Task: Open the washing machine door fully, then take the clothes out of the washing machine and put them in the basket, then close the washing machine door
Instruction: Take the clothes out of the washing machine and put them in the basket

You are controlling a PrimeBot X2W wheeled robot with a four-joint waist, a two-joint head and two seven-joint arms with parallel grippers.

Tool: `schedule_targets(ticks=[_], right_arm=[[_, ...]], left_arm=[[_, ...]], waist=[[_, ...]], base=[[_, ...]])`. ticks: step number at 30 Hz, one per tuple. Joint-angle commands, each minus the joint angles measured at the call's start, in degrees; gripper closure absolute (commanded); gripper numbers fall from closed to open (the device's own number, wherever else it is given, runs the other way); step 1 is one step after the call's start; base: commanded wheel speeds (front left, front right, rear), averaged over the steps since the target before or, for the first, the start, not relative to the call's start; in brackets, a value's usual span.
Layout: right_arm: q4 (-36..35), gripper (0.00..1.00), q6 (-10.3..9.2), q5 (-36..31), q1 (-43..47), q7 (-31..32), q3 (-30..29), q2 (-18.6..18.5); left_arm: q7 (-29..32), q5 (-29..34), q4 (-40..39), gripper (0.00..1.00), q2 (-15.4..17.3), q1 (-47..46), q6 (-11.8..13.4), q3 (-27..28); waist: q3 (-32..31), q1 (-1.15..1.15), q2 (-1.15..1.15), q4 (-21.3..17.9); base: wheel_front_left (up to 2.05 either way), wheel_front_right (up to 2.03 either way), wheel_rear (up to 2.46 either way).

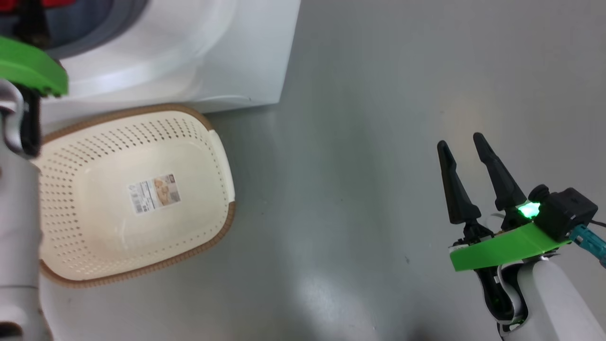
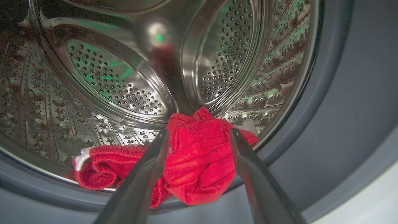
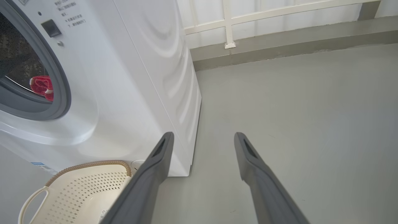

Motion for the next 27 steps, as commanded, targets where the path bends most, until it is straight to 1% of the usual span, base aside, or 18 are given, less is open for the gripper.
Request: schedule_targets(ticks=[1,5,11,17,22,27], right_arm=[[-1.62,0.0,0.43,0.79,-0.63,-0.37,1.34,-0.27],[-2.08,0.0,0.43,0.84,-1.66,-0.37,2.31,-0.33],[-2.7,0.0,0.43,0.92,-2.9,-0.37,3.32,-0.43],[-2.95,0.0,0.43,1.08,-3.18,-0.37,4.14,-0.59],[-3.13,0.0,0.43,1.15,-3.15,-0.37,4.54,-0.64],[-3.38,0.0,0.43,1.12,-3.0,-0.37,4.51,-0.58]], left_arm=[[-0.28,0.8,-0.15,0.0,3.69,-2.03,-0.06,0.69],[-0.28,1.76,2.89,0.0,5.1,-6.68,0.44,0.51],[-0.28,3.11,7.57,0.0,7.09,-12.12,0.48,-0.54],[-0.28,4.57,11.26,0.0,8.48,-14.83,0.16,-2.94],[-0.28,4.59,14.84,0.0,9.47,-16.1,0.01,-3.73],[-0.28,4.19,18.57,0.0,9.43,-16.95,-0.14,-4.72]], waist=[[3.26,0.0,0.0,-1.41],[5.35,0.0,0.0,-2.07],[7.93,0.0,0.0,-3.09],[8.84,0.0,0.0,-4.11],[9.14,0.0,0.0,-4.68],[9.24,0.0,0.0,-4.79]], base=[[0.0,0.0,0.0],[0.0,0.0,0.0],[0.0,0.0,0.0],[0.0,0.0,0.0],[0.0,0.0,0.0],[0.0,0.0,0.0]])
